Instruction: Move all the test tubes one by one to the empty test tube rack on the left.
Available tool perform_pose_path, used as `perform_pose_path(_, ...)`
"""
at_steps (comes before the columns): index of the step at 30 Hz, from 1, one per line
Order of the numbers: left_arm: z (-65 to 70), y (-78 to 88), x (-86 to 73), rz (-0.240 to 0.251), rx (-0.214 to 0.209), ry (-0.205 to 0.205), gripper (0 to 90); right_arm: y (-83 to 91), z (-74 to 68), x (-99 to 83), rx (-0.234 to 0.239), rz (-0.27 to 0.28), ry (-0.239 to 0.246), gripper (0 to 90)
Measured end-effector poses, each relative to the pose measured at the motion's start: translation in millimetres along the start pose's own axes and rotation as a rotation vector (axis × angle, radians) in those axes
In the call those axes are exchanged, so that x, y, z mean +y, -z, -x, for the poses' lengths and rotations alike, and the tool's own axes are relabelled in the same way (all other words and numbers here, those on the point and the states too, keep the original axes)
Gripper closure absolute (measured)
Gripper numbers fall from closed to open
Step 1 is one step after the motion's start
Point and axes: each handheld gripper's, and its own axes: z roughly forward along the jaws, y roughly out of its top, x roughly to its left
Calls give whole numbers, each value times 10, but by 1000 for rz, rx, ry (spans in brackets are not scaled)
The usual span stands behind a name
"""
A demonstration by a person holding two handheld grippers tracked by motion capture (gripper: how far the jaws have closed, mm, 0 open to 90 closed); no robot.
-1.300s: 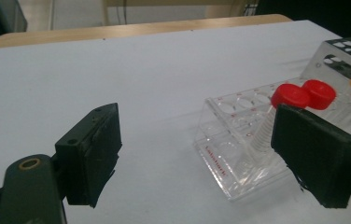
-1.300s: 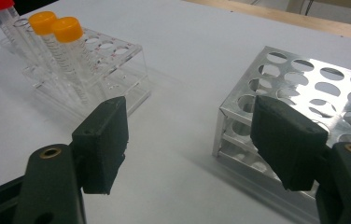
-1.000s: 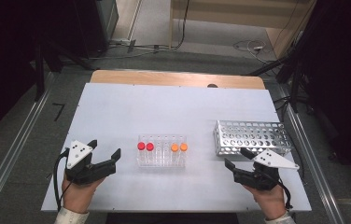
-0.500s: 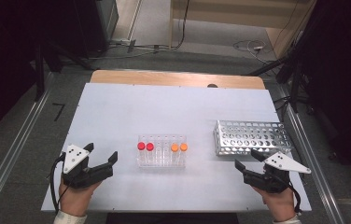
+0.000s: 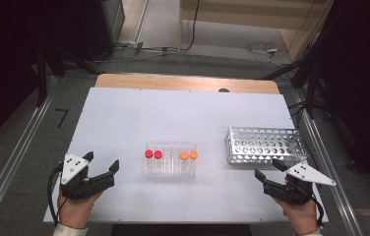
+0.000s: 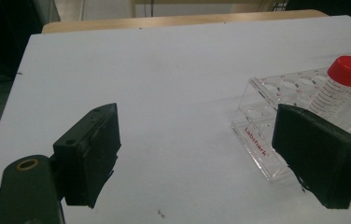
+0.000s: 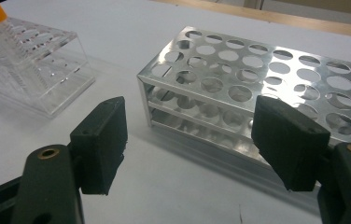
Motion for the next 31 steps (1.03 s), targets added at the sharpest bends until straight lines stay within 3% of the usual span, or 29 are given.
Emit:
perform_pose_path(11,-99,9,-32,-4,25,19,158,87,131,-63,-44,6,-27,250)
perform_pose_path(22,-236,5,-103,-40,71,38,146,153,303,-143,-129,4,-66,248)
perform_pose_path(26,-286,-10,-122,-49,67,71,136,144,371,-175,-159,-8,-84,244)
perform_pose_path(31,-279,-8,-126,-47,66,69,134,161,477,-212,-195,-21,-119,195)
